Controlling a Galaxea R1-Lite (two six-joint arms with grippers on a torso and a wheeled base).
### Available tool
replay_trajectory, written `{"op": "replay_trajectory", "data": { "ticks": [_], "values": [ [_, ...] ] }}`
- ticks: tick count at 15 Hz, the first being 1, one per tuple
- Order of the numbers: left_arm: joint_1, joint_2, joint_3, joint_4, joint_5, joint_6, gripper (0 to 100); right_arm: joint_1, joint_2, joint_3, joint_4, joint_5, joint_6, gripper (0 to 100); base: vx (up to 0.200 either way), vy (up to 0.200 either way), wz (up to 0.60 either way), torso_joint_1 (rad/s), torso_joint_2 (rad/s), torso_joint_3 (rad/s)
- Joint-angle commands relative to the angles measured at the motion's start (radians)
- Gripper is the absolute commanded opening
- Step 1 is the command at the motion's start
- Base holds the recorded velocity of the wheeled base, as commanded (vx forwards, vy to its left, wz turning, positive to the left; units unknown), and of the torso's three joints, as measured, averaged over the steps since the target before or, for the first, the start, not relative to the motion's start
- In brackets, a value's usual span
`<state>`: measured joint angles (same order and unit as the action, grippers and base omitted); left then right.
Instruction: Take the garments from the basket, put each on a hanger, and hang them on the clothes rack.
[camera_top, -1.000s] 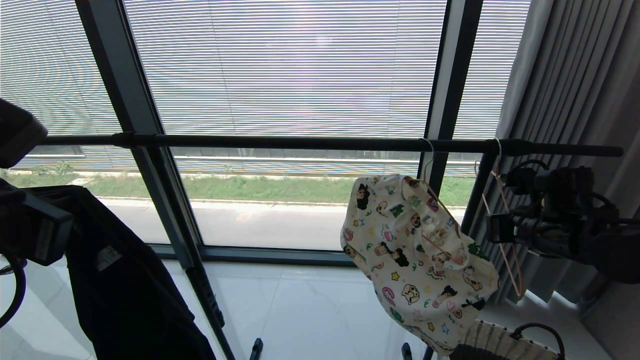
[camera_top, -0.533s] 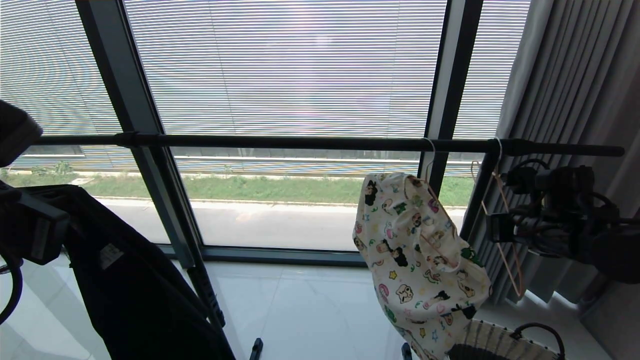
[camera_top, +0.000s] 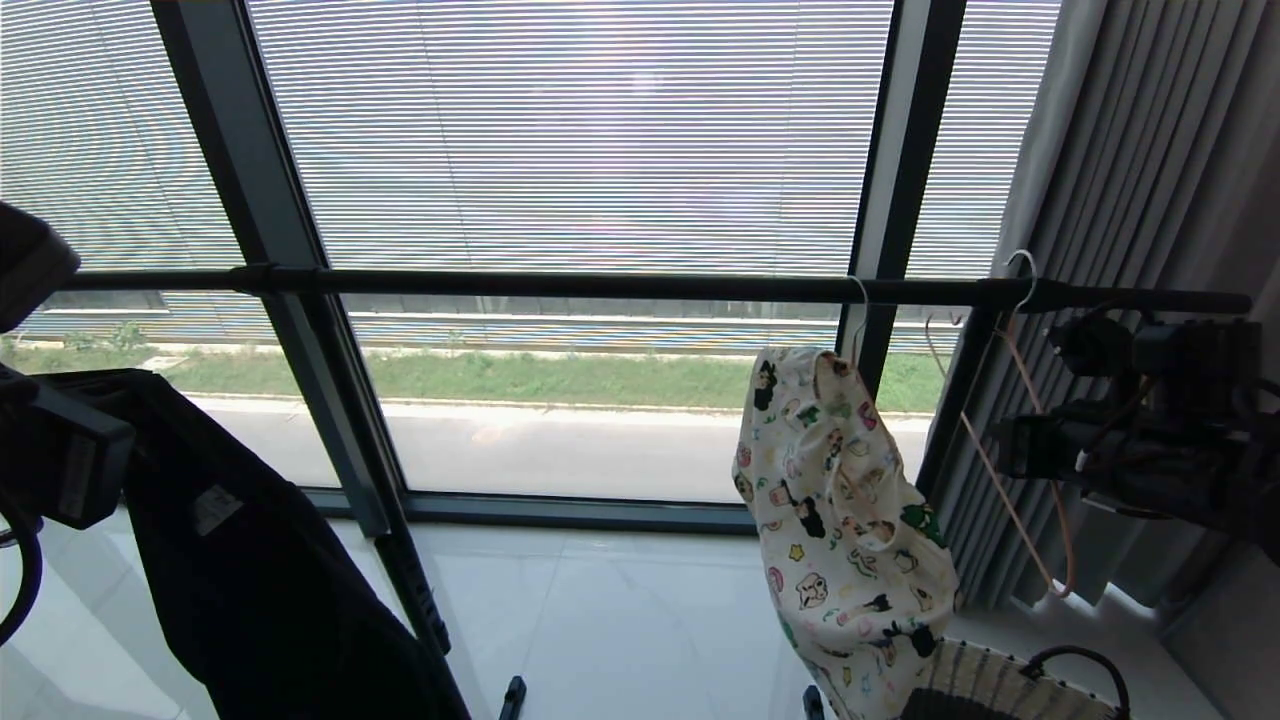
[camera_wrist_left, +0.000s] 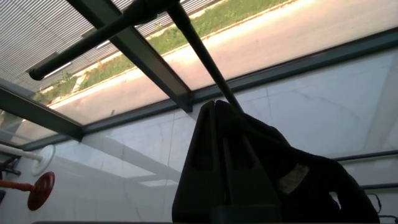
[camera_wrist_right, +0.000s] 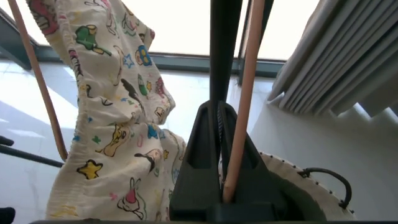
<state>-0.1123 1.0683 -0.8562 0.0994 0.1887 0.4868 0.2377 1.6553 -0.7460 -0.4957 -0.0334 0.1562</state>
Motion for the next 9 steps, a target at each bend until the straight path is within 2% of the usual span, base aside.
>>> {"op": "replay_trajectory", "data": {
  "ticks": [1, 4, 9],
  "values": [
    [0.000, -0.001, 0.000, 0.000, 0.000, -0.001, 0, -0.008, -0.083, 0.056, -0.004, 0.004, 0.000, 0, 0.000, 0.000, 0.00, 0.000, 0.00, 0.000],
    [0.000, -0.007, 0.000, 0.000, 0.001, -0.001, 0, -0.008, -0.138, 0.102, -0.076, 0.018, 0.000, 0, 0.000, 0.000, 0.00, 0.000, 0.00, 0.000],
    [0.002, -0.008, 0.000, 0.000, 0.005, -0.001, 0, -0.008, -0.331, 0.266, -0.078, 0.067, 0.000, 0, 0.000, 0.000, 0.00, 0.000, 0.00, 0.000]
  ]
}}
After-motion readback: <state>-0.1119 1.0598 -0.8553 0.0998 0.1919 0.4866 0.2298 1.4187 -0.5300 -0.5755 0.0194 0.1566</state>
